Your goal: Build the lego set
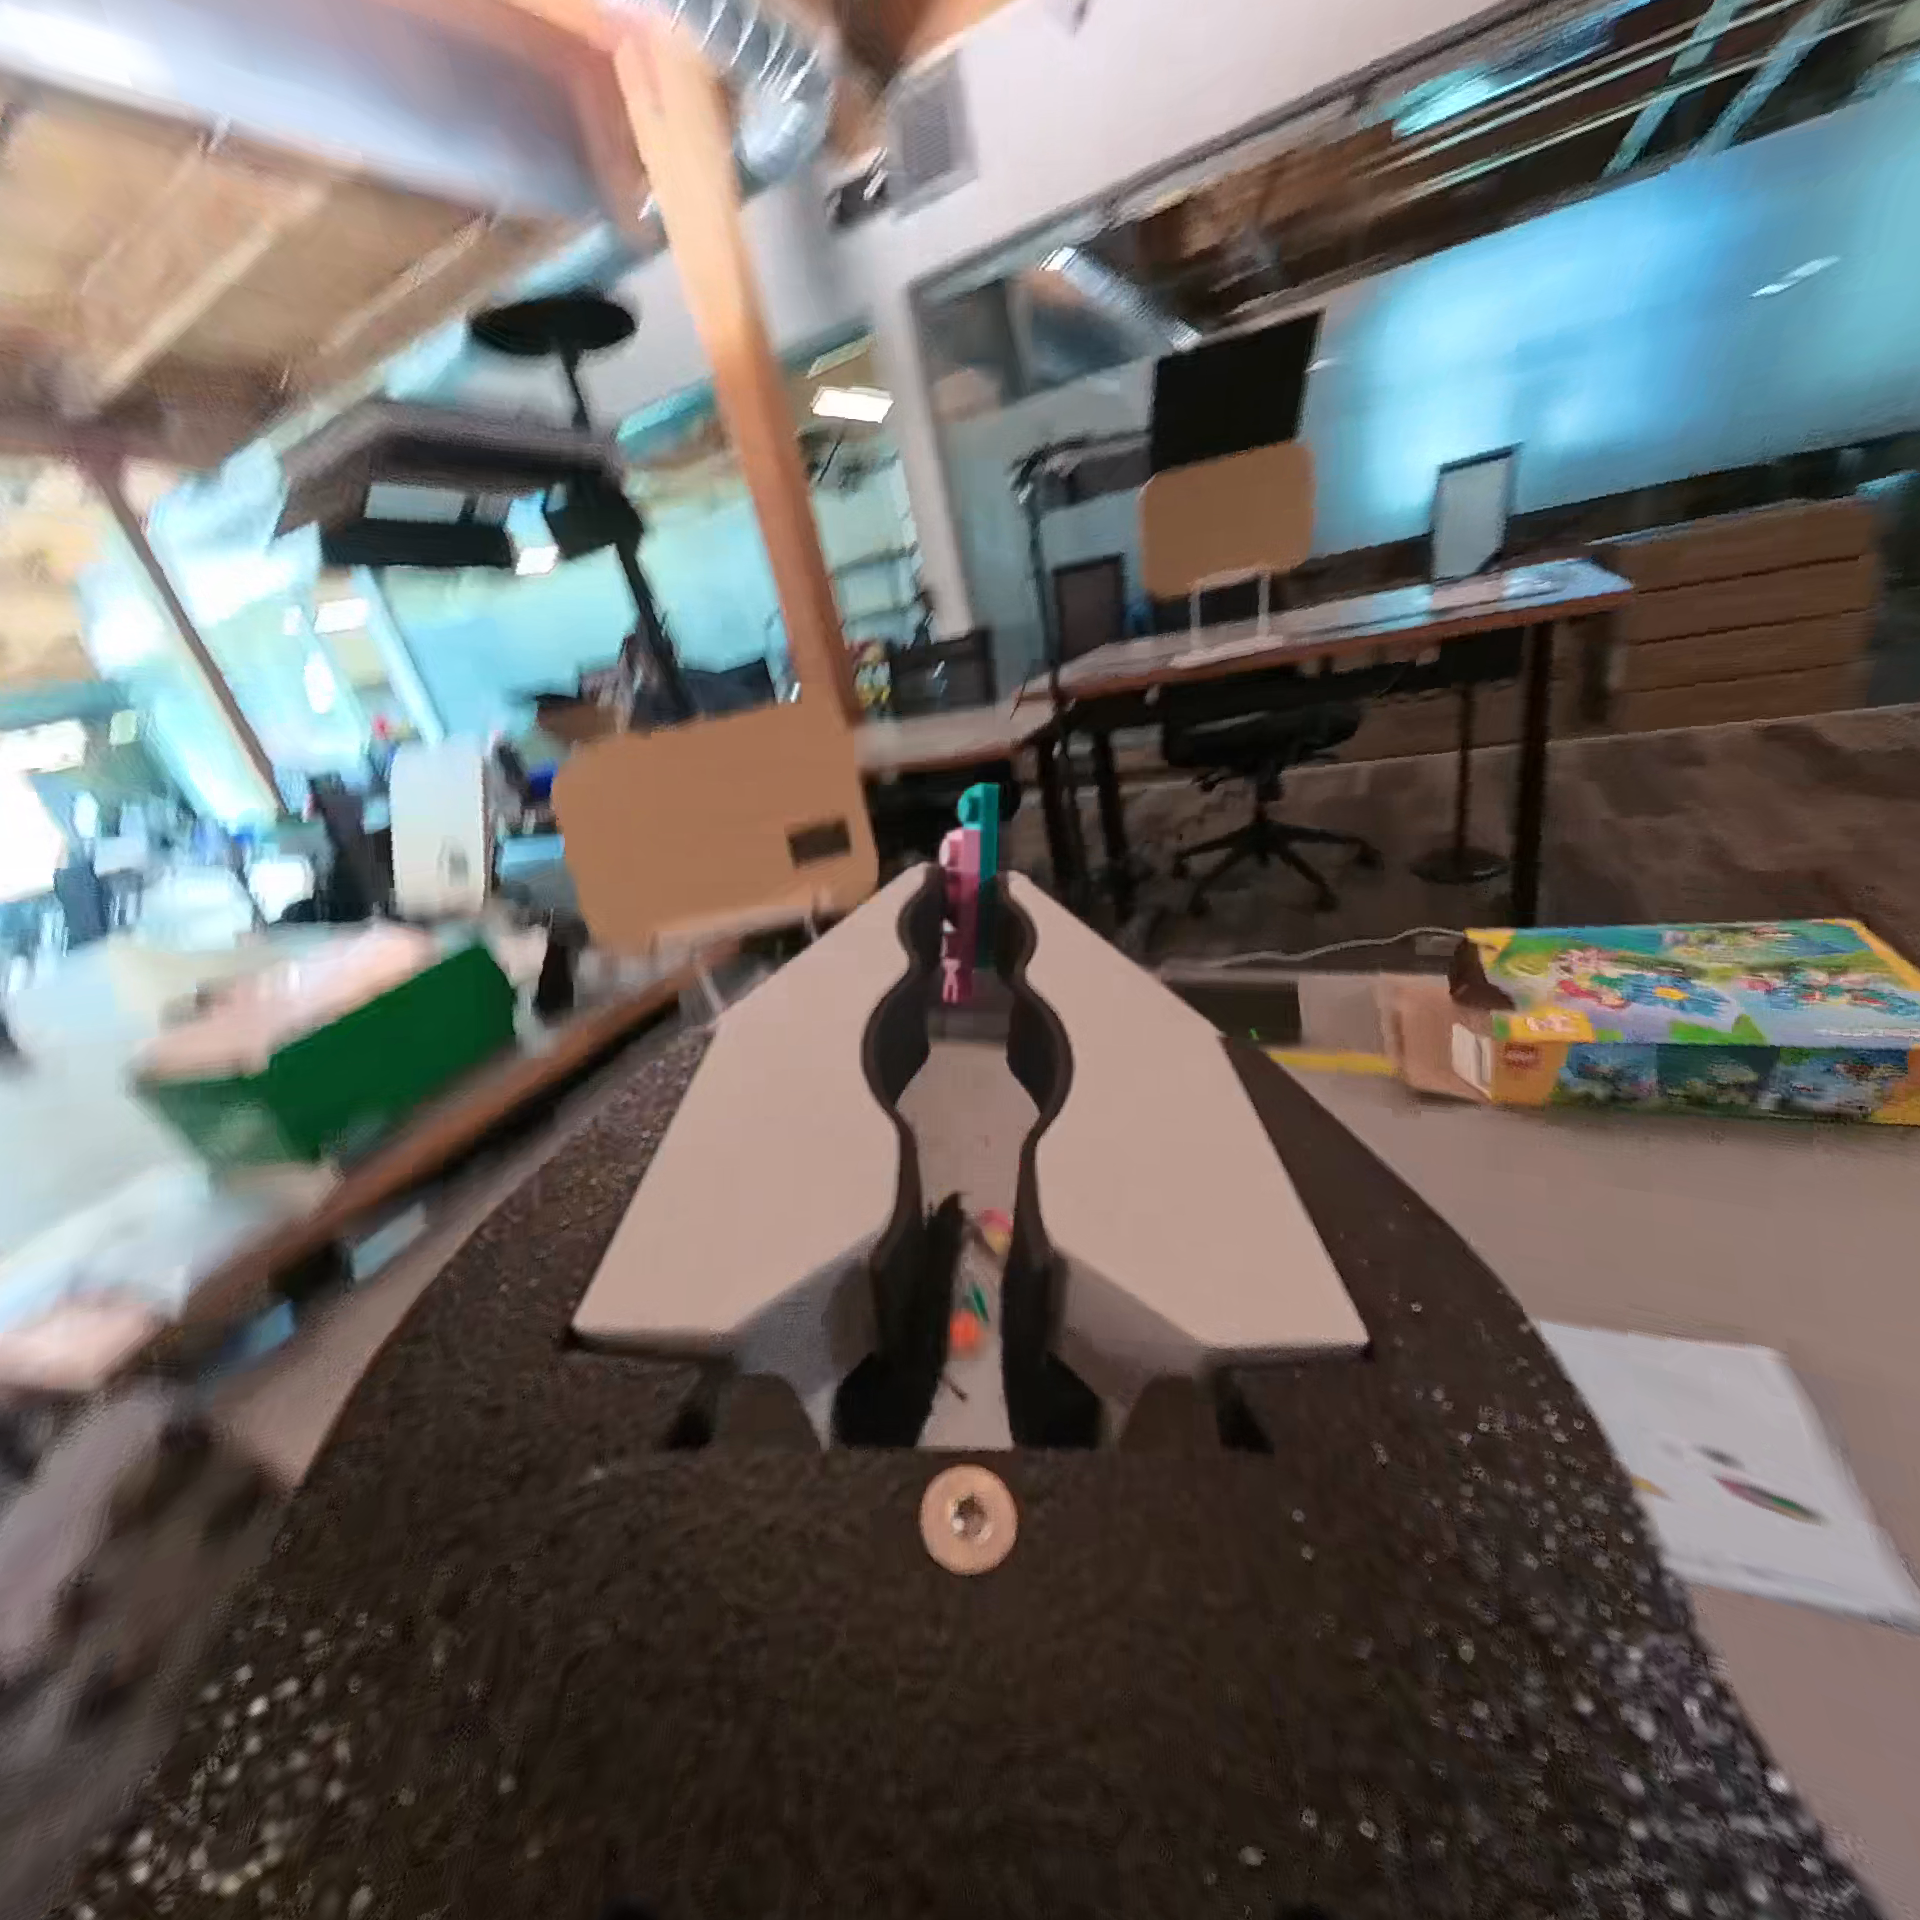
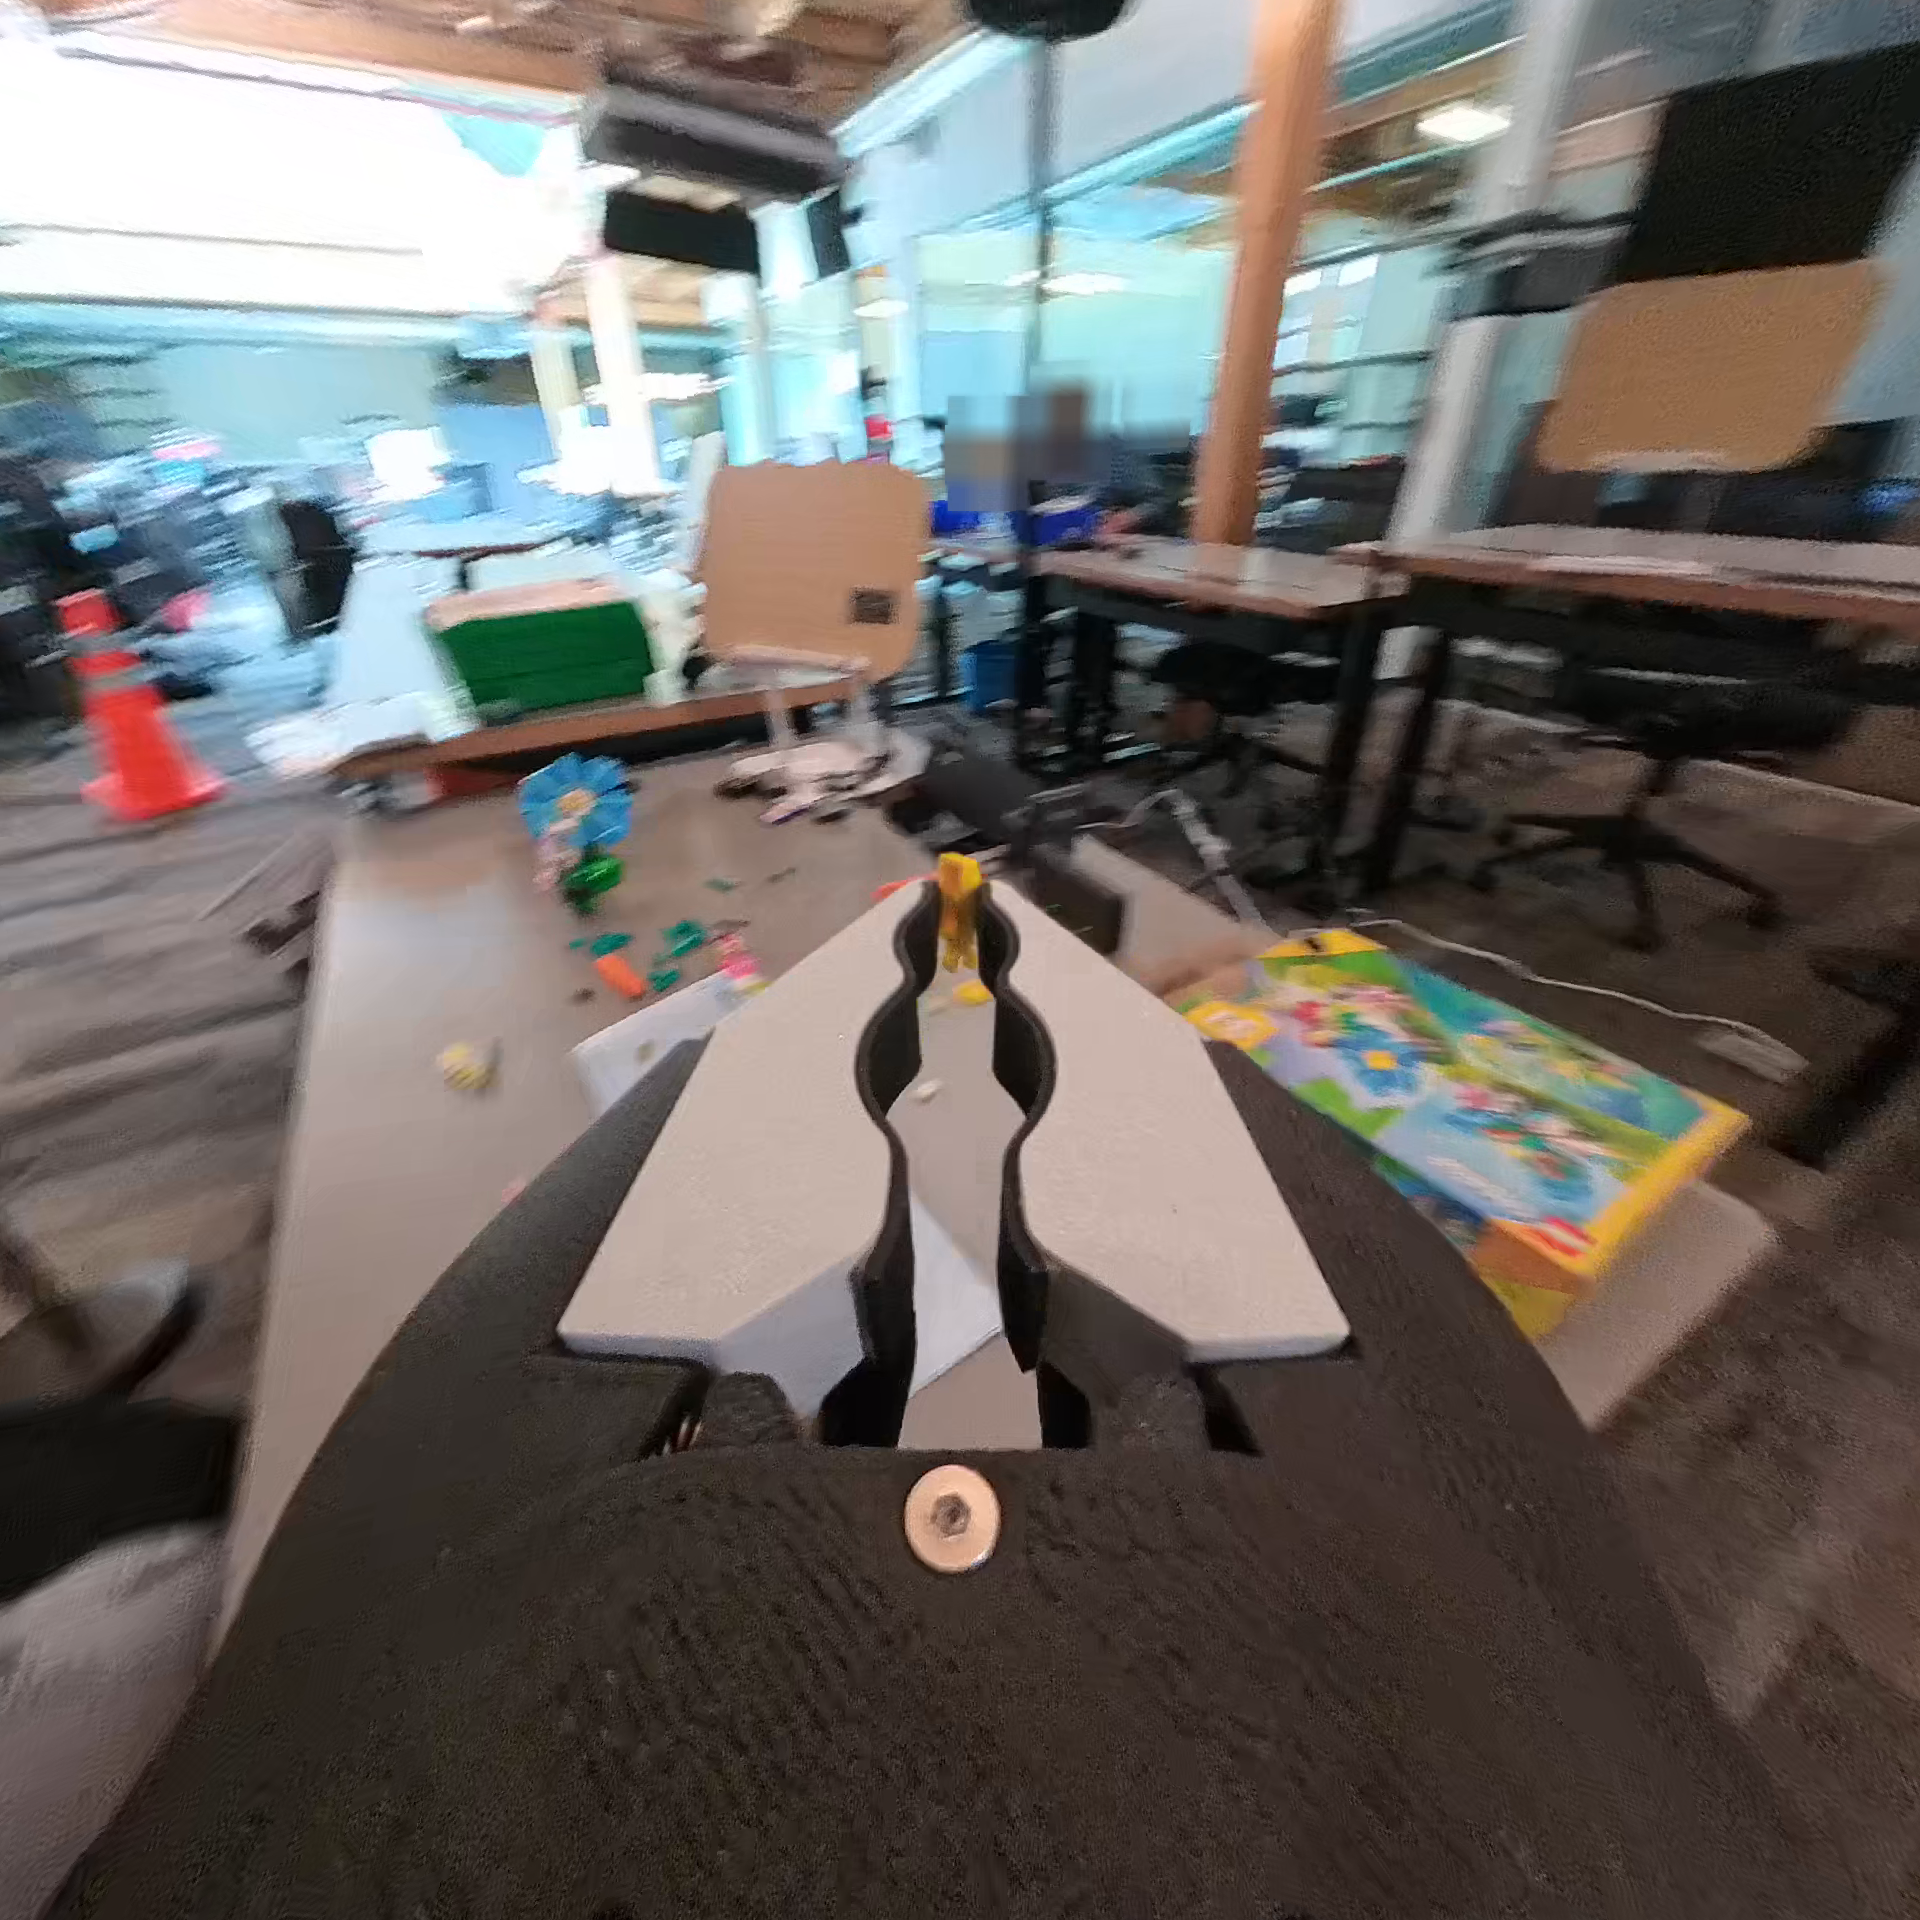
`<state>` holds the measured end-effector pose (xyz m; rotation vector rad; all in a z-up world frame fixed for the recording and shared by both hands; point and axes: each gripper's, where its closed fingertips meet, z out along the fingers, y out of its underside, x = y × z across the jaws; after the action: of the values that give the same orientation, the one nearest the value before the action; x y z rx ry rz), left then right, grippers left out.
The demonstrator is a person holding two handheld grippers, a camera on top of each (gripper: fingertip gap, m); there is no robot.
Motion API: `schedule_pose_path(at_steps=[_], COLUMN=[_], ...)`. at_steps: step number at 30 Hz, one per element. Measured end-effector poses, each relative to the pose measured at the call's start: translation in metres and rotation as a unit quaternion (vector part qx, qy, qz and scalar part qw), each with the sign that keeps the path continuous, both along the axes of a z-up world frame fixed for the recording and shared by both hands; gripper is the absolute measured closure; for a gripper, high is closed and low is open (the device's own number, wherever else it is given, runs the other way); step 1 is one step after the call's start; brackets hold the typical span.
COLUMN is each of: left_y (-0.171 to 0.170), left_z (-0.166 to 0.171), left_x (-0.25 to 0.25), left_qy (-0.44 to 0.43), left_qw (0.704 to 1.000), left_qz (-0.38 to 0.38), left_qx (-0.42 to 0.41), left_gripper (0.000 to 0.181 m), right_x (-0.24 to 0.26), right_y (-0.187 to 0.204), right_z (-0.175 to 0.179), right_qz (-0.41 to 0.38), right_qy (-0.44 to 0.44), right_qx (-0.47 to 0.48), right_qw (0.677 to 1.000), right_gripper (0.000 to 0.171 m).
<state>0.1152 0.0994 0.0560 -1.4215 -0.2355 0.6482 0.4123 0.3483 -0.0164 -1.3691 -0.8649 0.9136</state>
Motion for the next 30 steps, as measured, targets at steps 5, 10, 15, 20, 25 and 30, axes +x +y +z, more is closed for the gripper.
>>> schedule_pose_path(at_steps=[5,10,15,20,25,30], left_y=[0.054,0.174,0.22,0.191,0.169,0.119], left_z=[0.117,0.132,0.115,0.041,0.028,-0.002], left_x=[-0.091,-0.126,-0.136,-0.11,-0.098,-0.135], left_qy=[0.084,0.065,0.029,-0.068,-0.023,-0.036], left_qw=[0.99,0.928,0.866,0.811,0.812,0.862], left_qz=[-0.084,-0.361,-0.492,-0.579,-0.578,-0.471], left_qx=[0.074,0.059,0.091,0.041,0.078,0.183], left_gripper=[0.174,0.175,0.174,0.174,0.174,0.174], right_x=[0.019,0.054,0.053,0.01,0.005,-0.005], right_y=[0.04,0.004,-0.062,-0.094,-0.142,-0.177], right_z=[0.017,0.005,0.013,0.015,0.012,-0.022], right_qz=[-0.165,-0.345,-0.495,-0.492,-0.507,-0.493], right_qy=[0.034,0.112,0.072,0.035,0.035,0.075], right_qx=[-0.009,-0.097,-0.057,-0.016,0.061,0.074], right_qw=[0.986,0.927,0.864,0.87,0.859,0.864], right_gripper=[0.166,0.166,0.166,0.166,0.166,0.166])
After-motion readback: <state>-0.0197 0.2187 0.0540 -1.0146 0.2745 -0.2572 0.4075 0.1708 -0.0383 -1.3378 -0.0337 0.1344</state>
